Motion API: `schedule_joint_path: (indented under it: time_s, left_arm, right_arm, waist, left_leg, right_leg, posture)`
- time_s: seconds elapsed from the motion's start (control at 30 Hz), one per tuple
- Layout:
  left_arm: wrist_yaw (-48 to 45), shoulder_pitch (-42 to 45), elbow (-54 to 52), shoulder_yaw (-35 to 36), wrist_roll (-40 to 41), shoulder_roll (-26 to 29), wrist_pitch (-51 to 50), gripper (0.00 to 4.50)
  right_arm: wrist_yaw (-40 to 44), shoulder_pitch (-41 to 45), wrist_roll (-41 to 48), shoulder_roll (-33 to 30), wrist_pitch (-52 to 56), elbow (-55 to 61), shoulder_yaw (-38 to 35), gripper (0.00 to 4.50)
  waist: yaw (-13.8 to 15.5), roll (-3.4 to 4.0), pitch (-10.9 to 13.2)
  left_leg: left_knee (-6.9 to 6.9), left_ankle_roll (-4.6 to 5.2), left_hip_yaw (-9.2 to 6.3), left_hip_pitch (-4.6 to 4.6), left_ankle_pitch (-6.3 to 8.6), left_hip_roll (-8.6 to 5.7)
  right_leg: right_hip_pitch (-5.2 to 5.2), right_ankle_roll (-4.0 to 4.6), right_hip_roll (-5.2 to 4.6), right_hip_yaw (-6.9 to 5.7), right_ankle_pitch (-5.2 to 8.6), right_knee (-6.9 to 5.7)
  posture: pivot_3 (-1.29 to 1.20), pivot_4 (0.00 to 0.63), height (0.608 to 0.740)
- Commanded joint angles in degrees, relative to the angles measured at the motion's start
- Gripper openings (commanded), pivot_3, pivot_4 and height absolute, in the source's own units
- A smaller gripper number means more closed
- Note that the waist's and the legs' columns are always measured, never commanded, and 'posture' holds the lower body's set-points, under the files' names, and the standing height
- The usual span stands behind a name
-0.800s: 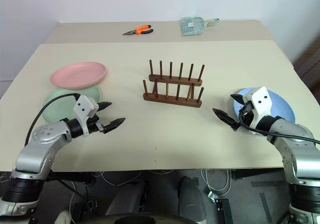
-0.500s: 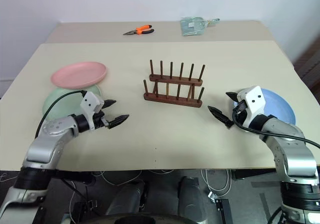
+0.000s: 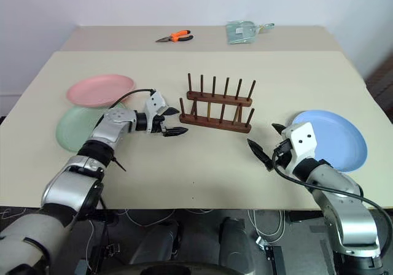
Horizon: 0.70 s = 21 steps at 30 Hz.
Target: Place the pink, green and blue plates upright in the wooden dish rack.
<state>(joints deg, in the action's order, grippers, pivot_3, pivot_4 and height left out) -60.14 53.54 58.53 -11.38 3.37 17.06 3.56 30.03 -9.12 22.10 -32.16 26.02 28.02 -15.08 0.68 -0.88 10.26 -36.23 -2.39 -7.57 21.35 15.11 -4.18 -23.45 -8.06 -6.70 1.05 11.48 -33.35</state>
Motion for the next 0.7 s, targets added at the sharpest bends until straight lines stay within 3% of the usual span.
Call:
schedule_joint_path:
  time_s: [0.03,0.1,0.2,0.37,0.5,0.6,0.7]
  left_arm:
    - [-0.56,1.79,4.55,1.04,-0.86,-2.37,2.29,3.25]
    - [-1.3,1.53,5.12,1.58,-0.99,-2.86,3.25,2.07]
    - [-4.1,-0.74,2.82,1.61,-0.91,-2.66,4.36,0.76]
    - [-10.93,-9.81,-13.41,-0.02,0.77,-0.39,3.09,0.77]
    - [-15.29,-20.8,-35.83,-2.54,2.81,4.5,-2.24,0.77]
    - [-15.31,-23.42,-41.39,-2.88,3.01,6.64,-5.69,0.77]
    - [-13.17,-23.66,-40.73,-2.77,1.96,7.46,-7.09,2.21]
  right_arm:
    - [-1.47,-2.07,0.18,0.54,-0.66,4.85,-2.7,4.5]
    - [-1.73,-2.71,-0.03,0.18,-0.69,5.09,-3.05,4.5]
    - [-1.16,-2.31,-0.02,-0.97,-0.72,4.63,-3.74,4.5]
    - [0.91,-2.25,0.44,-3.95,-0.64,3.33,-6.67,4.5]
    - [6.33,-5.2,2.43,-7.7,0.61,2.62,-9.79,4.5]
    - [7.75,-6.06,2.13,-8.88,0.22,1.56,-10.2,4.5]
    - [8.15,-5.4,1.67,-8.97,-0.05,0.43,-10.23,4.5]
  waist:
    - [0.04,0.0,0.0]
    - [-0.08,-0.02,-0.01]
    - [-0.14,0.0,-0.05]
    - [-0.22,0.08,-0.09]
    - [-0.12,0.09,-0.1]
    - [0.09,0.09,-0.09]
    - [0.04,0.1,-0.1]
  left_leg:
    - [-0.01,0.0,0.0,0.01,0.0,0.0]
    - [-0.01,0.0,0.01,0.0,0.0,0.0]
    - [-0.02,0.0,0.0,-0.02,0.0,0.01]
    - [0.01,0.02,0.01,-0.04,0.01,0.02]
    - [0.04,0.02,0.0,-0.04,0.01,0.04]
    - [0.0,0.03,-0.02,-0.03,0.02,0.05]
    - [-0.08,0.03,-0.02,-0.04,0.02,0.05]
  right_leg:
    - [0.0,-0.01,0.0,0.0,0.0,-0.02]
    - [0.01,-0.03,0.0,0.0,0.01,-0.01]
    - [0.02,-0.03,0.0,0.0,0.01,-0.05]
    - [0.02,0.03,0.0,0.03,-0.01,-0.05]
    - [0.02,0.19,0.0,0.06,-0.09,-0.03]
    - [0.03,0.21,0.0,0.05,-0.09,-0.05]
    - [0.09,0.23,0.0,0.05,0.11,-0.05]
  posture:
    - [0.0,0.15,0.74]
    - [0.0,0.15,0.74]
    - [0.0,0.15,0.74]
    - [0.0,0.15,0.74]
    - [0.0,0.15,0.74]
    - [0.0,0.15,0.74]
    - [0.0,0.15,0.74]
